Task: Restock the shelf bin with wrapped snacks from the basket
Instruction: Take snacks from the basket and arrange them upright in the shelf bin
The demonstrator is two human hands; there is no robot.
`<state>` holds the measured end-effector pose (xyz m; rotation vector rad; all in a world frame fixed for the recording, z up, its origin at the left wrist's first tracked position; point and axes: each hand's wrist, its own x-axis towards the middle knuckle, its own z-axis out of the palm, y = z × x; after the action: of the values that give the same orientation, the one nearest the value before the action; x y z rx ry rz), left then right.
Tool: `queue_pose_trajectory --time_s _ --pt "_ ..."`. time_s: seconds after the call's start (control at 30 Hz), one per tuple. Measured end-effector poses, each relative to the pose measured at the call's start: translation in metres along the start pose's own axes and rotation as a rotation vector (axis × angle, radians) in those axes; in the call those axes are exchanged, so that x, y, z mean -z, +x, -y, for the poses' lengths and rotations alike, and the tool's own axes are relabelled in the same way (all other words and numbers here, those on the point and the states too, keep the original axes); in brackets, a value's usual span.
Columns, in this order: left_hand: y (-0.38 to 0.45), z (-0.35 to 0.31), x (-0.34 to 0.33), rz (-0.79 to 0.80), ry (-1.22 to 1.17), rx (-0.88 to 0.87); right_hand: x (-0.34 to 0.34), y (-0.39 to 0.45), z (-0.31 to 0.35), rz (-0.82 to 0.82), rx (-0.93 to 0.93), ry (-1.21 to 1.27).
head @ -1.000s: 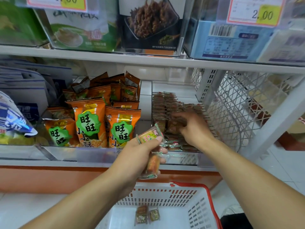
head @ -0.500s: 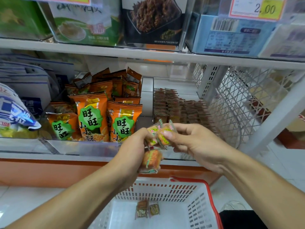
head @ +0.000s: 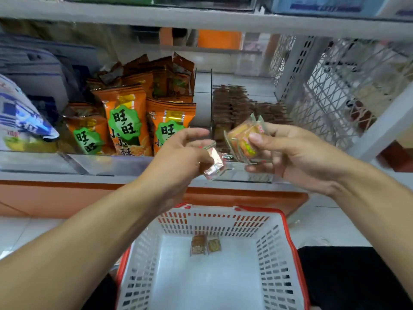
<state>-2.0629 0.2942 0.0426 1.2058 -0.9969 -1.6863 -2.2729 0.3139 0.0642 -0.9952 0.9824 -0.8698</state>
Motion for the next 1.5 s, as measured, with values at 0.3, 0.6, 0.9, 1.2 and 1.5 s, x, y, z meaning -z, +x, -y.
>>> queue_pose_trajectory --time_s 0.3,0.6,0.9,1.2,1.5 --pt "0.005 0.001 0.001 0.005 -0.343 -0.043 -0.01 -0.003 -0.015 -0.056 -0.05 0.165" --pt "0.004 0.003 -0.001 0.059 -0.286 -0.097 -0.009 -0.01 -0.015 0.041 -0.086 0.159" --pt "-0.001 -0.002 0.0 0.183 -0.219 -0.007 -0.011 -0.018 -0.021 -0.207 0.627 -0.867" --pt "-0.001 0.002 -0.003 0.118 -0.063 -0.006 -0.001 -0.019 -0.024 -0.246 0.782 -1.109" --pt "-0.002 0.005 -0.005 0.105 -0.058 -0.08 0.006 -0.016 -0.021 -0.132 0.285 -0.369"
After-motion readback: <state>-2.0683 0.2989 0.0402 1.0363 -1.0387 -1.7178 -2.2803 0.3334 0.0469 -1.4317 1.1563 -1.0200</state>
